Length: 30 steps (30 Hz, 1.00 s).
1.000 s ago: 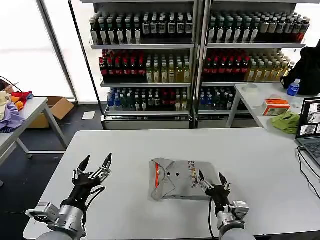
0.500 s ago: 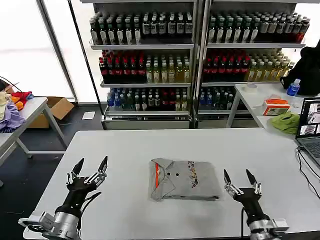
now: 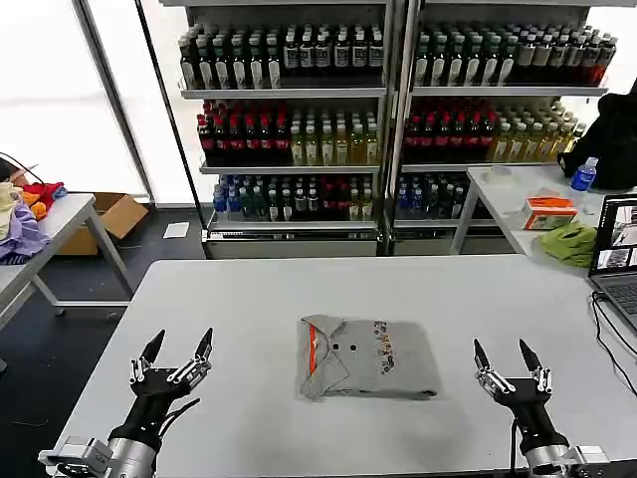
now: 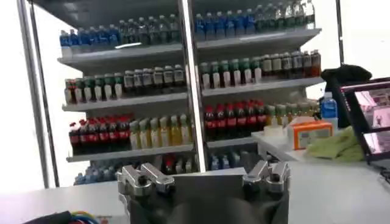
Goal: Fold and organize the clothes.
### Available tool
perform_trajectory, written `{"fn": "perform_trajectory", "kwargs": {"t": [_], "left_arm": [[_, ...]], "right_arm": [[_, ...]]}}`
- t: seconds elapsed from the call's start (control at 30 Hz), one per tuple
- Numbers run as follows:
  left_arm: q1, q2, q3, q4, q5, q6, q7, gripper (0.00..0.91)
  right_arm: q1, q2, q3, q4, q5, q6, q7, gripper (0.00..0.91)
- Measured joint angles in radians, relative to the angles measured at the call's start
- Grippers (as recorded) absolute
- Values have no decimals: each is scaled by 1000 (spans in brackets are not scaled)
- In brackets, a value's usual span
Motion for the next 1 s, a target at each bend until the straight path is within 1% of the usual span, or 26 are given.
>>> {"fn": "perform_trajectory", "kwargs": {"t": [0.2,1.0], "left_arm": [[8,0,0,2,8,-4,3,907],[15,-3,15,2,19,-11,7,907]], "right_arm": [[-3,0,15,-9,16,4,-12,907],[0,-5,16,-28,12,21,-13,907]]}}
